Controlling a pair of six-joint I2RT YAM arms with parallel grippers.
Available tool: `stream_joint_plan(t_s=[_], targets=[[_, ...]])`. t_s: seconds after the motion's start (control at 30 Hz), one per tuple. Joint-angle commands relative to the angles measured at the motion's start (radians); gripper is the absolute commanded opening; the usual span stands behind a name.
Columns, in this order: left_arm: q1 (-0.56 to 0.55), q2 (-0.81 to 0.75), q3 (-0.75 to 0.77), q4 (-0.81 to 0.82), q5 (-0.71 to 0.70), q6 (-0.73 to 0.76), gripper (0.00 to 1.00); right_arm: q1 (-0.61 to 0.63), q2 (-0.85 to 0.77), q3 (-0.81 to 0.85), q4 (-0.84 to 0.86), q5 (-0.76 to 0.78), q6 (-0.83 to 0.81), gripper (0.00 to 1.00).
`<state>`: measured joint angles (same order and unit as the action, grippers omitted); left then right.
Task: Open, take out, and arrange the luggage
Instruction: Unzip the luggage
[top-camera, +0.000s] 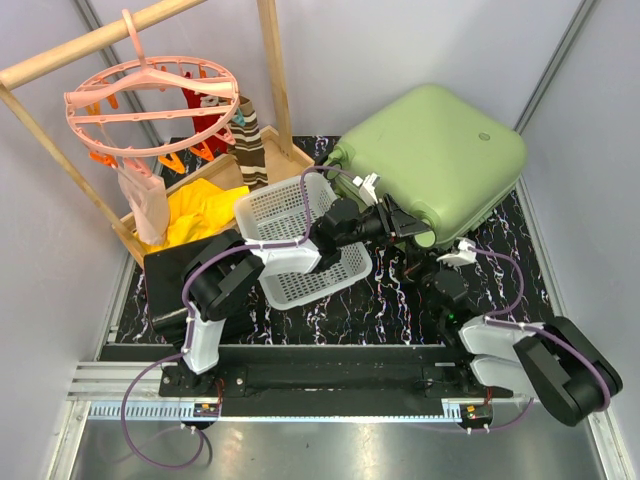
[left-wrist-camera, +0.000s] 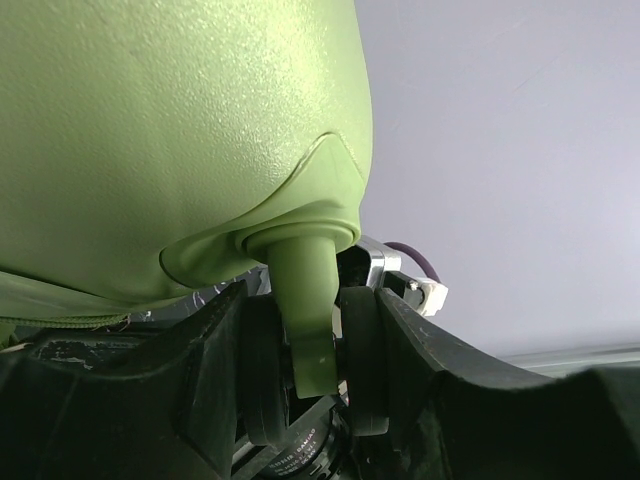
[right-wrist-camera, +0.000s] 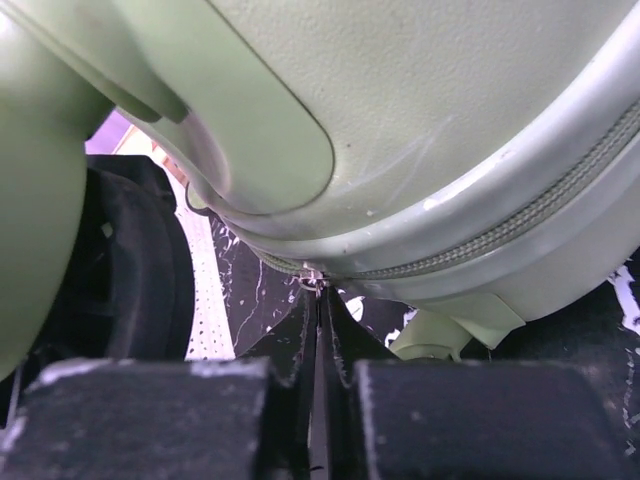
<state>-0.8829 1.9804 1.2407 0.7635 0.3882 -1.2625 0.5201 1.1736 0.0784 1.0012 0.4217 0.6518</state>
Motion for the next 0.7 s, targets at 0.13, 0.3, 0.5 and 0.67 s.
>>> stream_joint_plan(t_s=[0.13, 0.3, 0.5, 0.67], targets=[[-0.033, -0.120, 0.085, 0.402, 0.120, -0.046, 0.00, -0.005, -0.152, 0.043, -0.182, 0.196, -0.011, 0.00], [-0.019, -0.127, 0.075, 0.398, 0.110, -0.037, 0.00, -0.006, -0.253, 0.072, -0.398, 0.272, 0.031, 0.00], [0.009, -0.147, 0.046, 0.408, 0.094, -0.031, 0.00, -0.005, -0.388, 0.083, -0.599, 0.334, 0.060, 0.00], [0.021, -0.158, 0.031, 0.413, 0.092, -0.031, 0.00, -0.005, -0.449, 0.072, -0.658, 0.368, 0.048, 0.00]])
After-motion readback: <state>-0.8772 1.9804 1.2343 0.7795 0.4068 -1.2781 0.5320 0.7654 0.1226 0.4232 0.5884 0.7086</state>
